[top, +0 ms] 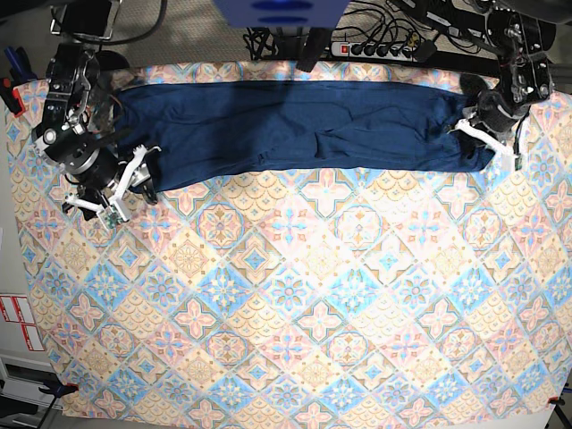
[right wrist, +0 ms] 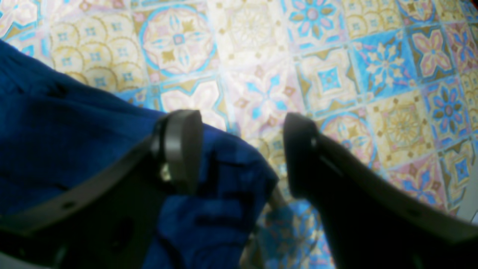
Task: Fold the T-shirt properly
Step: 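Grasp the strip end with the left gripper and lift it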
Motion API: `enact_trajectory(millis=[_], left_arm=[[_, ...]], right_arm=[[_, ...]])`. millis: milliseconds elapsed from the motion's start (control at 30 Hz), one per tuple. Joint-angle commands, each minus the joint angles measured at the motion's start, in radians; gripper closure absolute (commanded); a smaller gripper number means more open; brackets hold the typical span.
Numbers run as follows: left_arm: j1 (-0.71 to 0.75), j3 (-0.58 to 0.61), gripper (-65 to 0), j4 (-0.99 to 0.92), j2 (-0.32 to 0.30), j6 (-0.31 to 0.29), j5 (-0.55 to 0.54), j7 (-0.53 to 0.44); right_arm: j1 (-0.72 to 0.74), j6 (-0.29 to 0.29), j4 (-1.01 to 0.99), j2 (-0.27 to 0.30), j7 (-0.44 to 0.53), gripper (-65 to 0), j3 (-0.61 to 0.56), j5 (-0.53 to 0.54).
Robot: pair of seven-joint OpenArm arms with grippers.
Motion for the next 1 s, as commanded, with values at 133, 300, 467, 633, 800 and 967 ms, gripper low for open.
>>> enact_trajectory(millis=[133,300,467,633,800,967], left_arm=[[0.020,0.112,0.0,0.210,0.064,-0.013,-0.031,-0.020],[0.024,0.201,0.0,0.215,0.138,-0.013,-0.029,-0.020],[0.038,0.243,0.0,0.215,0.193,-0.013,-0.029,-0.023],[0.036,0.243,0.0,0.215,0.242,-0.013,-0.028,-0.023],[0.033,0.243,0.0,0.212,0.276,-0.013,-0.026,-0.027],[0.020,0.243,0.0,0.207,0.305,-0.013,-0.023,-0.027]], right_arm=[[0.010,-0.004,0.018,0.014,0.017,-33.8,0.026,0.010],[-0.002,-0.004,0.018,0.014,0.017,-33.8,0.090,0.010],[-0.018,-0.004,0.018,0.014,0.017,-33.8,0.156,0.010],[-0.016,-0.004,0.018,0.014,0.017,-33.8,0.211,0.010],[-0.016,-0.004,0.018,0.014,0.020,-33.8,0.246,0.010],[-0.013,-0.004,0.018,0.014,0.022,-33.8,0.308,0.010]])
